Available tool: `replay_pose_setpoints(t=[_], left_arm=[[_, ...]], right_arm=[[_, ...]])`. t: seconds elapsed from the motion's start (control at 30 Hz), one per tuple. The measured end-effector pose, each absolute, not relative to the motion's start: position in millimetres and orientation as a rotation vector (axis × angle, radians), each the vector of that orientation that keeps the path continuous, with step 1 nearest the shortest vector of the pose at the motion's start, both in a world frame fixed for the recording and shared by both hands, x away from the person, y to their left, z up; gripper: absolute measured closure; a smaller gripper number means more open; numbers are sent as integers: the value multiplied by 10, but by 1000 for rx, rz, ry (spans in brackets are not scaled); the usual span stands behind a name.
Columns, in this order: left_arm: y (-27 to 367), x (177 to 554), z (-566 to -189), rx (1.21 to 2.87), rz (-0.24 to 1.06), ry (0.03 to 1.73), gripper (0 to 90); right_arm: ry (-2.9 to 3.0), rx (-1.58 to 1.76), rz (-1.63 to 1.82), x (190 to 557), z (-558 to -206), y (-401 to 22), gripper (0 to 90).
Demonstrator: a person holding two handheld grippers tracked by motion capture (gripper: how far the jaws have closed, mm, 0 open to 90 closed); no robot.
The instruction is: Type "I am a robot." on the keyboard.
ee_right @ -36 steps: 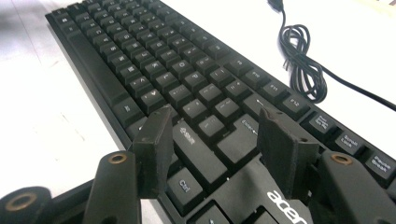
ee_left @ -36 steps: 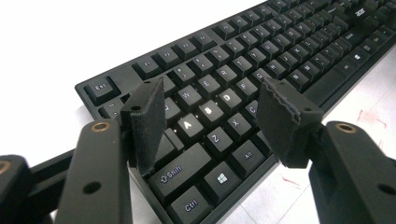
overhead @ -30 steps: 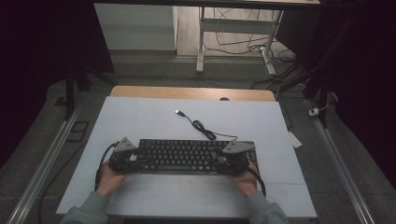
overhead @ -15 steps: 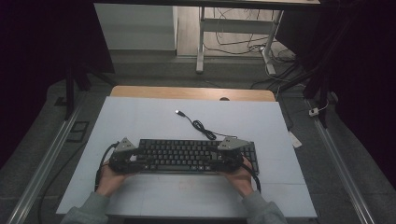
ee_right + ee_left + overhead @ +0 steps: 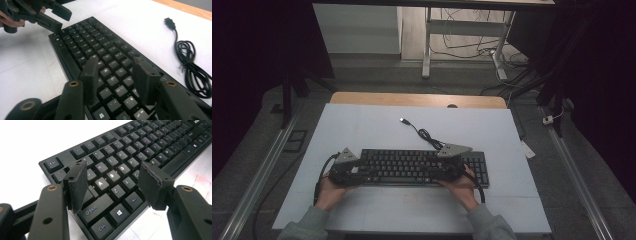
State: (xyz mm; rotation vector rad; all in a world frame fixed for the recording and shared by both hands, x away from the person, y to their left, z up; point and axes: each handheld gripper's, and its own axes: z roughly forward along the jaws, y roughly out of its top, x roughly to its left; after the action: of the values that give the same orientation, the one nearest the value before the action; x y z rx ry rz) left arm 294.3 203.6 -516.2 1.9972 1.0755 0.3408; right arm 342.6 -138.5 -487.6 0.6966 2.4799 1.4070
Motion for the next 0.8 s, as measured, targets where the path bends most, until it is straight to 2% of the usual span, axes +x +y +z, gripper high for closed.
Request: replay_pose_setpoints(t=[0.5,0.8], left_arm=[[2025,2943,-5170,2000,351,1080,399],[2019,2940,-5173,2004,350,1078,398]], right_arm=[[2549,648,1376,3461,-4900,-1162,891],[2591,650,1346,3525,-4983,-1007,895]])
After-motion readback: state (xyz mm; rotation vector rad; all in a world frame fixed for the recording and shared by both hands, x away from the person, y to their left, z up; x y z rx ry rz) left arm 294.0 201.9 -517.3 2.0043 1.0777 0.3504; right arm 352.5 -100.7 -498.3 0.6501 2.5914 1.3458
